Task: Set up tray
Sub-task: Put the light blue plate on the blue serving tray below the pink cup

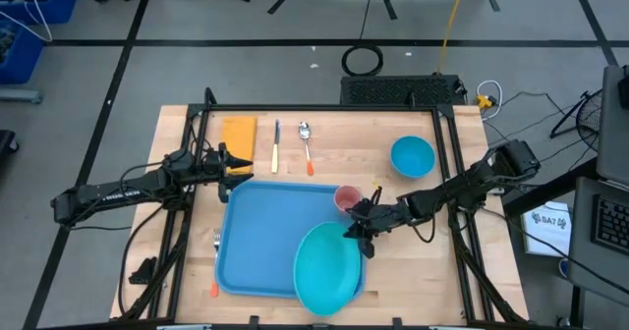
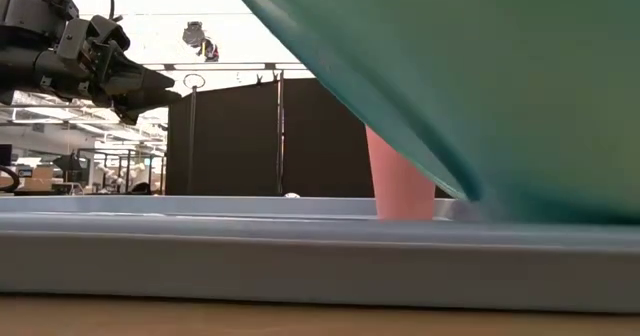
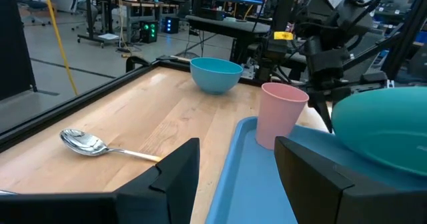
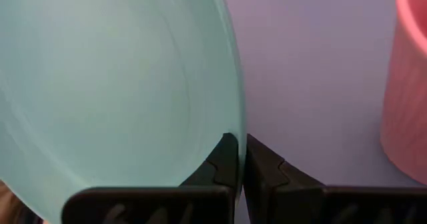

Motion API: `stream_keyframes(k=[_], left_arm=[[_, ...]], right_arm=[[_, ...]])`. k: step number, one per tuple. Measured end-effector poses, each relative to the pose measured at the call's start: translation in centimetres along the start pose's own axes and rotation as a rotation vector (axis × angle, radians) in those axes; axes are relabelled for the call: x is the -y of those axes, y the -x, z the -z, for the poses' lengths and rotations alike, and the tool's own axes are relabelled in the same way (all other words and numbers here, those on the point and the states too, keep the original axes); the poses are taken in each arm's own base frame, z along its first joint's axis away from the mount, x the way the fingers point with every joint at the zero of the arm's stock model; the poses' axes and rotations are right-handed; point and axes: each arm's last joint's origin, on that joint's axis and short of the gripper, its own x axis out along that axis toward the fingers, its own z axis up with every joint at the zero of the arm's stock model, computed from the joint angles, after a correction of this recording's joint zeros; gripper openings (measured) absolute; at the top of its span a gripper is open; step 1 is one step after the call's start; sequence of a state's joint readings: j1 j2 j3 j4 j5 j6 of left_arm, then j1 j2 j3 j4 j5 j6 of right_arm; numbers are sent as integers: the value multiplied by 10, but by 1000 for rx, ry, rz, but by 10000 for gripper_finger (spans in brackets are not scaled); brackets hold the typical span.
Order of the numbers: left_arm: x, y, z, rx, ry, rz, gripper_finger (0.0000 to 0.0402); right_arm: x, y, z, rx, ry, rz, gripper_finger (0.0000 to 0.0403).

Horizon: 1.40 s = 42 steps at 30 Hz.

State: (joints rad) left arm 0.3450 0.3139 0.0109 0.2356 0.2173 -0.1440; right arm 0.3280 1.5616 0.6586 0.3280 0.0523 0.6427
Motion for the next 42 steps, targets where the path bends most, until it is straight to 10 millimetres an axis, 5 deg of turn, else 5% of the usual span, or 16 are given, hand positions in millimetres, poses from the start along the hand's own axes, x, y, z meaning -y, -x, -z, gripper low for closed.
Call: stream_keyframes(k=[26,42], left_arm=[[0,0,0,0,8,2,200],[0,0,0,0,8,1,200]], right_arm=[[1,4,23,-177,-62,90,1],[1,3,22,-152,-87,87,78]])
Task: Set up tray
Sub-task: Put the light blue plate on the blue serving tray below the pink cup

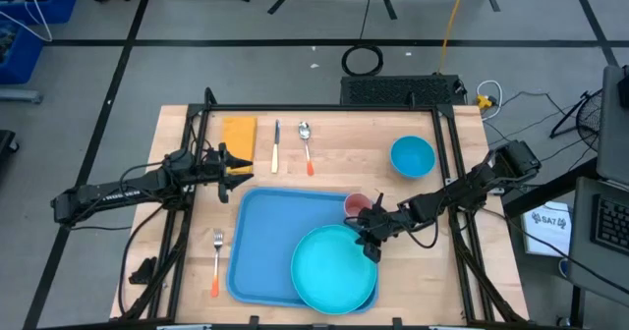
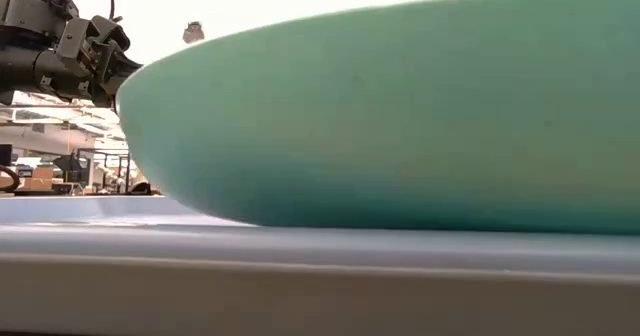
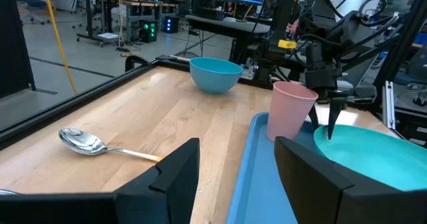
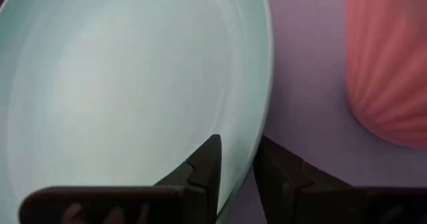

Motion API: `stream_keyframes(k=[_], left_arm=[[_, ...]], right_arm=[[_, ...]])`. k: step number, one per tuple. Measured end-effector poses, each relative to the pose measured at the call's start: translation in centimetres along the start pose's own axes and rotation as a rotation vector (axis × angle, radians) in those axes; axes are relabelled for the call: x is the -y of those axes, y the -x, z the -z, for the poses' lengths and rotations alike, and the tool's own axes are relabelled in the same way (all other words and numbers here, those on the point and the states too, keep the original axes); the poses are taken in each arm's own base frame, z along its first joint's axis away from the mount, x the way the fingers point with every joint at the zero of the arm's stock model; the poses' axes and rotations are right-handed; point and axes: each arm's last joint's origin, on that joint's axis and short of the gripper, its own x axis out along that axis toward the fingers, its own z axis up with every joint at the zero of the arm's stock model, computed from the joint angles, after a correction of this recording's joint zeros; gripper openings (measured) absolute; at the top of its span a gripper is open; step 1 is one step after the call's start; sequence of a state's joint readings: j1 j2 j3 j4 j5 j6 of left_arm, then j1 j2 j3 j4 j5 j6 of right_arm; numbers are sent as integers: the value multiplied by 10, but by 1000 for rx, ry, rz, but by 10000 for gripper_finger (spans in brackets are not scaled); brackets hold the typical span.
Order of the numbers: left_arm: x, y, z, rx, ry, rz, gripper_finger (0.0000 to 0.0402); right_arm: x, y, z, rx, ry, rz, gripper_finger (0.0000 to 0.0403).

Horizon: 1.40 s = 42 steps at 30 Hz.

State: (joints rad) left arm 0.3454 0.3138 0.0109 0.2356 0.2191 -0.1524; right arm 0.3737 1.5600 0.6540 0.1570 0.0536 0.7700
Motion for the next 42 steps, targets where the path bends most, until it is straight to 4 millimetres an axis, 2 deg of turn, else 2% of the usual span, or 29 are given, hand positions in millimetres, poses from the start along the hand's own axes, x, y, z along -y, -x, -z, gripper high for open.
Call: stream_keyframes(k=[9,22,31,42], left_arm=[[0,0,0,0,2,-1,200],[0,0,0,1,1,-1,200],[0,0,0,1,0,-2,200],[0,0,0,0,0,-2,200]], right_arm=[[-4,0,-4,23,-29,-57,100],[-1,0,-4,80,-26,34,102],[-9,1,-10,106,-40,-82,102],[-11,2,-12,125,-40,-105,102]])
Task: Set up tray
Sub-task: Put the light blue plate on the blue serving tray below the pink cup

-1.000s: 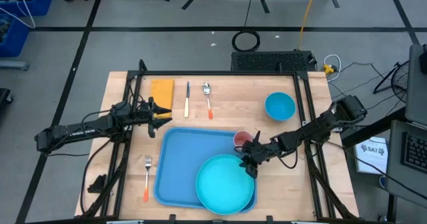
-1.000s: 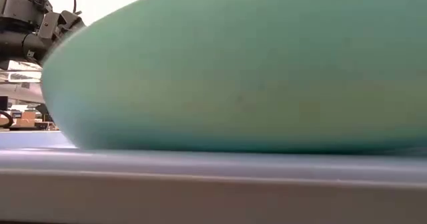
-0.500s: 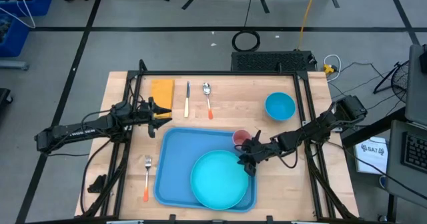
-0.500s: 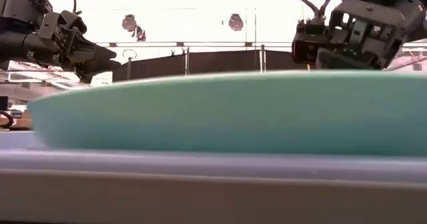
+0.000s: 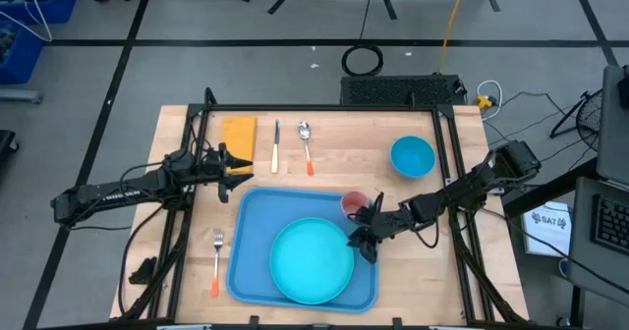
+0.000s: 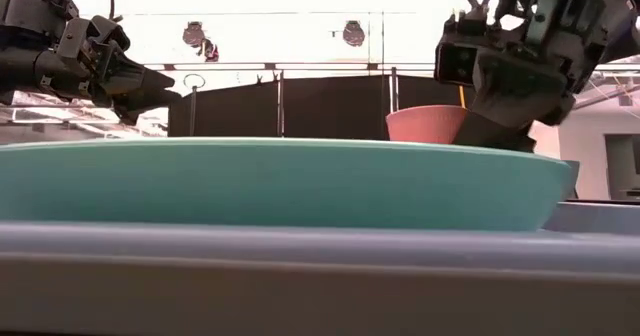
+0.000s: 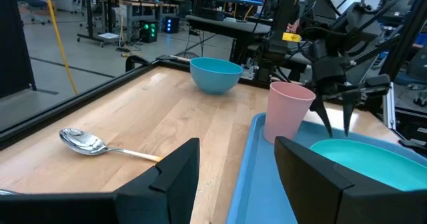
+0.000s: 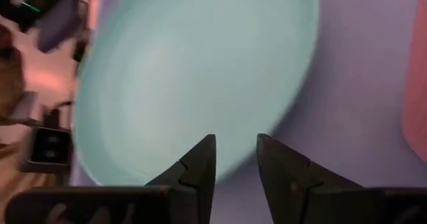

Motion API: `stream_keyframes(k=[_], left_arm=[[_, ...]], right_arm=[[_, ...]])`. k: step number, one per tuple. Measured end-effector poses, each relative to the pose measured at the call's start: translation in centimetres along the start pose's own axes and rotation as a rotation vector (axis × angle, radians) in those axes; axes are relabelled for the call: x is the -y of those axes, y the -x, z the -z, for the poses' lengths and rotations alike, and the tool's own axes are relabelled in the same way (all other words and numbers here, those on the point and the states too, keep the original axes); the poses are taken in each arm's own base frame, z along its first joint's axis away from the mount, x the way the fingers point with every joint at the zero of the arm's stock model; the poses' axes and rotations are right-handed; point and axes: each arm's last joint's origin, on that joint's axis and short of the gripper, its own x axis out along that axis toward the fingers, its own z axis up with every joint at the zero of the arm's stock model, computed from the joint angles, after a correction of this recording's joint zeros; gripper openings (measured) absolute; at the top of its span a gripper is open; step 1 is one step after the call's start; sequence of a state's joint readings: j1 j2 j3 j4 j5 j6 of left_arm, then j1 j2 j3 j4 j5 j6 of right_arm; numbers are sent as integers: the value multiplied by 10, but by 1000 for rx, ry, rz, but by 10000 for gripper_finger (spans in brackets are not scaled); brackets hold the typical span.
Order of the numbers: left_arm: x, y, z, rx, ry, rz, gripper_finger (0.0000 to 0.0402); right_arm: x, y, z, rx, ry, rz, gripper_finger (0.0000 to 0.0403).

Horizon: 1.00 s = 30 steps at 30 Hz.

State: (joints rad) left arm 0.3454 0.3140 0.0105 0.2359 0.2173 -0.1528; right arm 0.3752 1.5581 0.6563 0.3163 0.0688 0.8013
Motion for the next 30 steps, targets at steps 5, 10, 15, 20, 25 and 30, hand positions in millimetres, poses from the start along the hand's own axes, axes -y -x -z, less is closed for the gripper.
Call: stream_keyframes(k=[5,10,15,20,25,30], left_arm=[[0,0,0,-1,18,1,200],[0,0,0,-3,33,0,200],[0,0,1,-10,32,-1,200],[0,0,1,-9,14,-2,200],[0,0,1,-9,10,-2,200],[0,0,1,-10,9,-2,200]], right_arm=[[-13,1,-11,84,38,-162,102],[-28,7,-23,206,133,-339,102],[-29,8,-23,210,155,-352,95],[-30,8,-22,214,166,-358,84],[-37,10,-18,219,186,-390,77],[-38,10,-16,209,181,-394,75]])
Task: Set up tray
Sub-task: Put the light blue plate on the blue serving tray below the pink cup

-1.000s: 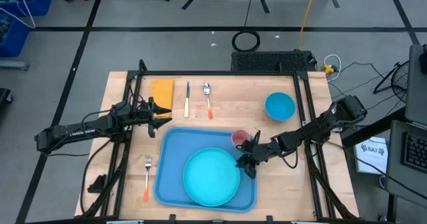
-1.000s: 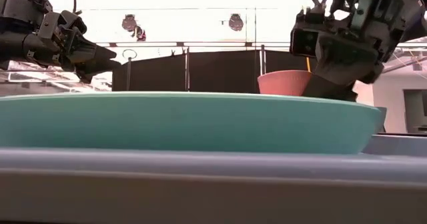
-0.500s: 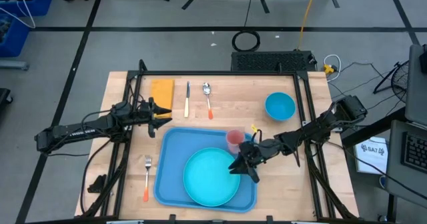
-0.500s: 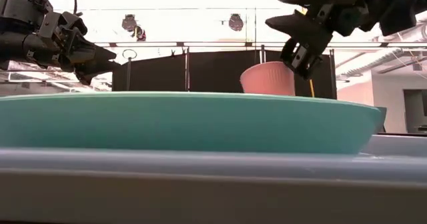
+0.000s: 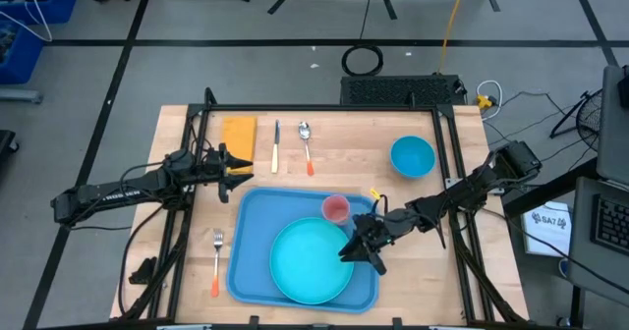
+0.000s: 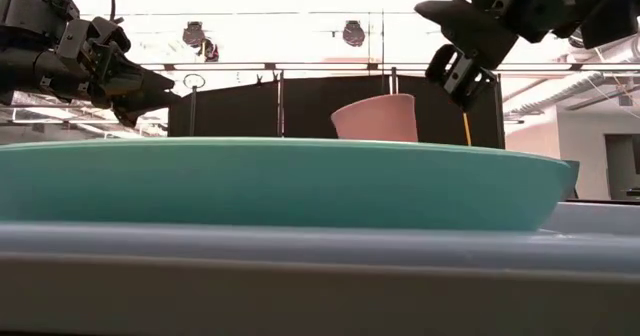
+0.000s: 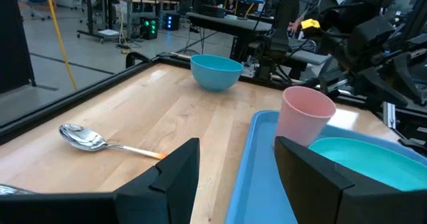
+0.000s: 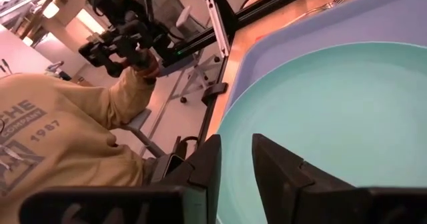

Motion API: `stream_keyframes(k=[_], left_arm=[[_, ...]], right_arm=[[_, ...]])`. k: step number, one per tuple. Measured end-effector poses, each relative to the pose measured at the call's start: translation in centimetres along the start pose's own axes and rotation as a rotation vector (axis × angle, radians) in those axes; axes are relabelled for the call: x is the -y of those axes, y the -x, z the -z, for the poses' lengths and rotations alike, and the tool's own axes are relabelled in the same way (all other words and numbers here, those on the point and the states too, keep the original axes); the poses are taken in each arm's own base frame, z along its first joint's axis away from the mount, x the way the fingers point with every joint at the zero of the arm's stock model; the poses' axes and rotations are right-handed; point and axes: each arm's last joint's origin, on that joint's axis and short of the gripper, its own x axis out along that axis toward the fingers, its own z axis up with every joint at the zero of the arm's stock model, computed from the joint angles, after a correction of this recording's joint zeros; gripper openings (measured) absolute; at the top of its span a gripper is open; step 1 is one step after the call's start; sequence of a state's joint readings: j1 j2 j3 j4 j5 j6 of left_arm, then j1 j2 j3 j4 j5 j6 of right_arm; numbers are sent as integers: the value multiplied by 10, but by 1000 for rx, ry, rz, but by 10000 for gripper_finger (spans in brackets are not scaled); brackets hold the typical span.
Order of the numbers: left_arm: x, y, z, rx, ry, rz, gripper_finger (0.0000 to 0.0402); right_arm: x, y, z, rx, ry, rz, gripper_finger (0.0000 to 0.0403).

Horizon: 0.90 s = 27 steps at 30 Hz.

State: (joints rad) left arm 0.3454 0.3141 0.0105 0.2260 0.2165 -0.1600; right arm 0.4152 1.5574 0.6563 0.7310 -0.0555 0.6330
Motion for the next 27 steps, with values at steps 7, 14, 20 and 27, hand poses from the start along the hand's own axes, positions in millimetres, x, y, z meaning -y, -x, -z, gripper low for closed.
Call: stream_keyframes(k=[7,14,20,27], left_arm=[[0,0,0,1,-1,0,200],[0,0,0,4,0,-8,200],[0,0,-1,10,-1,-7,200],[0,0,0,5,1,-7,200]], right_arm=[[-7,-4,-9,35,49,-24,75],[-36,-27,-52,-265,206,188,15],[-63,-37,-84,-274,334,207,1],[-43,-67,-56,-363,265,265,0]])
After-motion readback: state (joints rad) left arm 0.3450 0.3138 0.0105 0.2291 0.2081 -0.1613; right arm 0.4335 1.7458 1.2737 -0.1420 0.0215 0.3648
